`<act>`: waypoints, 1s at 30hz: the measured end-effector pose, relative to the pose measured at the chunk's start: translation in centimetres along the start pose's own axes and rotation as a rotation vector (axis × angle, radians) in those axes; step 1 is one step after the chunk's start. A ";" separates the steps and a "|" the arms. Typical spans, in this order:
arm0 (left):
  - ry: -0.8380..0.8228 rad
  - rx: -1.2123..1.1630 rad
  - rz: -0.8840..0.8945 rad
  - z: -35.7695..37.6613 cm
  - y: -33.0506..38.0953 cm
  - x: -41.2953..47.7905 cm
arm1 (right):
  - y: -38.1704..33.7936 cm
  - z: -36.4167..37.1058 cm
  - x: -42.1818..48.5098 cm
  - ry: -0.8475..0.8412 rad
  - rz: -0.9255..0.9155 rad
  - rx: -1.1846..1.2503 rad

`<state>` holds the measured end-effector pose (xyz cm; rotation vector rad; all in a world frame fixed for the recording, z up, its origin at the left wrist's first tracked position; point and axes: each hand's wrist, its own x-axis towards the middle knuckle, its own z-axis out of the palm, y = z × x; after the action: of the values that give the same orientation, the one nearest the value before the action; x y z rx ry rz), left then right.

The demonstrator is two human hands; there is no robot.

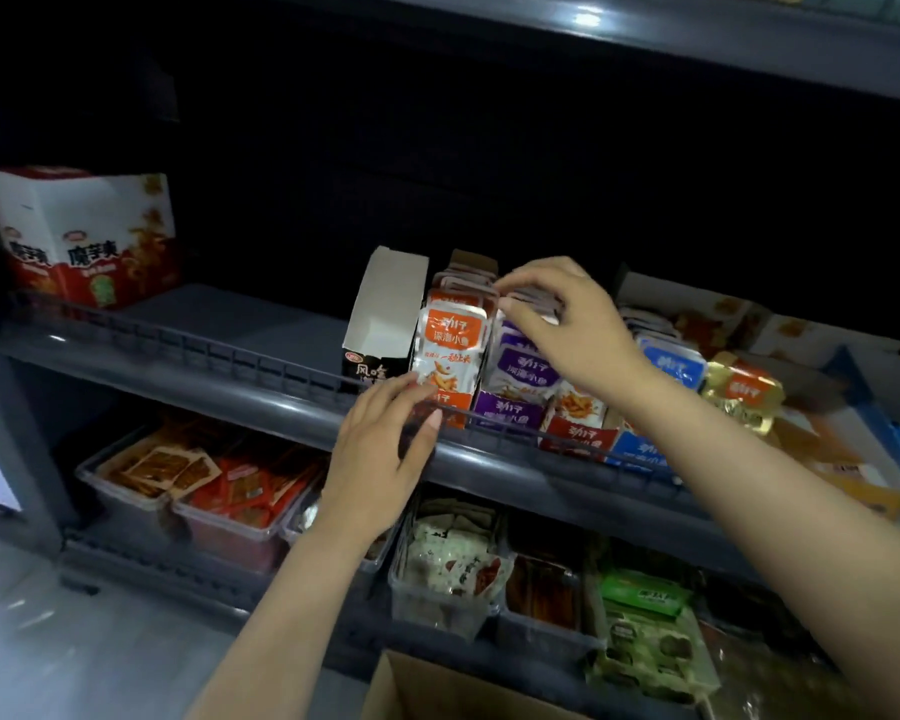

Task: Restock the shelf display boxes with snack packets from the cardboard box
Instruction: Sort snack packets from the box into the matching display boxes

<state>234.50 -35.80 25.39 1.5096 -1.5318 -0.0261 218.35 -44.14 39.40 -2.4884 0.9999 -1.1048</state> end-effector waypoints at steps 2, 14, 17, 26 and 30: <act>-0.025 -0.019 0.048 0.6 1.3 -1.5 | -0.1 -1.3 -4.6 0.026 -0.051 0.015; -0.945 0.308 -0.113 9.4 0.6 -15.9 | 11.7 3.7 -32.6 -0.346 0.454 0.138; -0.997 0.377 -0.133 10.8 0.1 -18.3 | 15.5 7.6 -37.7 -0.488 0.725 0.185; -1.195 0.324 -0.453 15.5 -2.2 -23.5 | 21.5 14.9 -50.5 -0.430 1.577 0.498; -1.280 0.283 -0.524 18.0 -3.8 -25.1 | 24.0 17.6 -52.8 -0.253 1.805 0.617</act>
<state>221.05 -27.37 -1.41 2.2550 -2.0308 -1.3481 193.97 -27.14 -13.42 -0.5349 1.6976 -0.2797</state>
